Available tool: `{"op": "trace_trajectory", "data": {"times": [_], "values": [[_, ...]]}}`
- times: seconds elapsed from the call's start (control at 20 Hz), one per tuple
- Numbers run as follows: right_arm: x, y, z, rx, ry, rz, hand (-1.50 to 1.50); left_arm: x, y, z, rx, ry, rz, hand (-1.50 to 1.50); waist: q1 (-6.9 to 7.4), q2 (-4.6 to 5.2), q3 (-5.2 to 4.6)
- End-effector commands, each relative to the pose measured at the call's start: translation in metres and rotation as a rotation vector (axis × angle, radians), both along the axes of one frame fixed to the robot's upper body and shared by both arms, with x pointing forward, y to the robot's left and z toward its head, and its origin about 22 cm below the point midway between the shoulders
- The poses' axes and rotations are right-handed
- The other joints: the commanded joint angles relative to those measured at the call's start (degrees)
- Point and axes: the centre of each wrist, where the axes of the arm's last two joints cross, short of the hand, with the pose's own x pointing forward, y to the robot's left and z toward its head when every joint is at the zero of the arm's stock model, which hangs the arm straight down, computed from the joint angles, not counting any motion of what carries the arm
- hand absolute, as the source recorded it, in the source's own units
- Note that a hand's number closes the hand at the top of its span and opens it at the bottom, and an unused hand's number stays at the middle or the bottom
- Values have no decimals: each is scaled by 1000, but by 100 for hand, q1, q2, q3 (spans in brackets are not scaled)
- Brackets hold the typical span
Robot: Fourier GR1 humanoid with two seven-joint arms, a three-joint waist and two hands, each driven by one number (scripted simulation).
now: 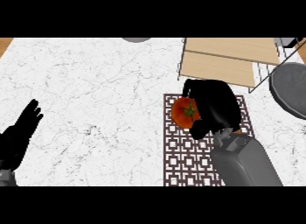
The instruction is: Pick the tomato from the placemat and place it in the tiered shelf
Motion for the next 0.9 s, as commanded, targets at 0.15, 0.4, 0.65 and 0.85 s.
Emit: {"op": "trace_trajectory", "data": {"times": [0.15, 0.4, 0.65, 0.85], "values": [[-35, -32, 64, 242, -45, -31, 150, 0, -5, 0, 8, 1, 2, 0, -35, -15, 3], [-62, -46, 105, 422, -116, -69, 150, -14, 3, -7, -1, 1, -8, 0, 10, -17, 1], [-81, -71, 146, 445, -204, -75, 150, 7, 10, 8, 11, -11, 9, 0, -24, -3, 0], [-79, -69, 182, 513, -243, -101, 150, -9, 16, 4, 4, -3, -2, 0, 4, -14, -4]]}}
